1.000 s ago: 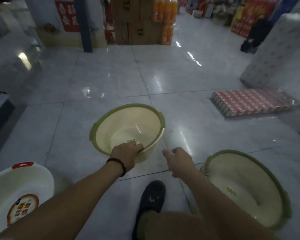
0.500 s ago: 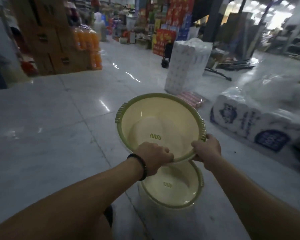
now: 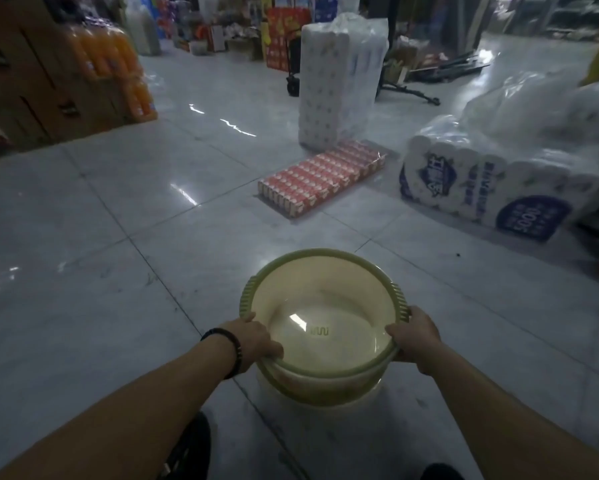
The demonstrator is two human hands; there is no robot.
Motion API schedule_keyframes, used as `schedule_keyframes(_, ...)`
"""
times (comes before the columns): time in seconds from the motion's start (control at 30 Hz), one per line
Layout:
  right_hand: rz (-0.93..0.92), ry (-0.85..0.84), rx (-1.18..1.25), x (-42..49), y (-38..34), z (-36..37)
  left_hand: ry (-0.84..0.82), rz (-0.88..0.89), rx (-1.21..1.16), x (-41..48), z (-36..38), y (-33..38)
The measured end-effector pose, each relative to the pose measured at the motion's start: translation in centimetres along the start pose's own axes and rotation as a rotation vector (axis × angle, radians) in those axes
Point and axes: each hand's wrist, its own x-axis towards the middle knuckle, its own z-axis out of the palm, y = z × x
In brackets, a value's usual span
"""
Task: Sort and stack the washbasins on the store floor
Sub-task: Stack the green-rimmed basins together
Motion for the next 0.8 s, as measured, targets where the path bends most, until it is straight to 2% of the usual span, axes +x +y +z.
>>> schedule_keyframes(0.13,-0.011,0.008,-0.132,1.8,2.3,2.6,-0.199,-0.157,-0.216,2.4,0.4,1.6)
schedule_keyframes(0.33,0.011,0.046,-0.275,4.9,5.1,4.6,-0.198,-0.239,-0.526,4.7,1.0,2.7)
schedule_keyframes(0.47,0.089,0.031,-0.348,5.8,6.4,5.5,-0.303,-0.238,-0.621,6.0,2.2,3.4)
schedule_keyframes(0.63,0.12,0.035,-0.382,6.7,7.1,5.7,-0.266,-0.241,-0.693,6.7,2.5,4.1)
schedule_keyframes(0.8,0.175,0.001,-0.268,6.8,6.4,5.8,-0.284,-0.255,-0.707,6.0,2.3,3.4)
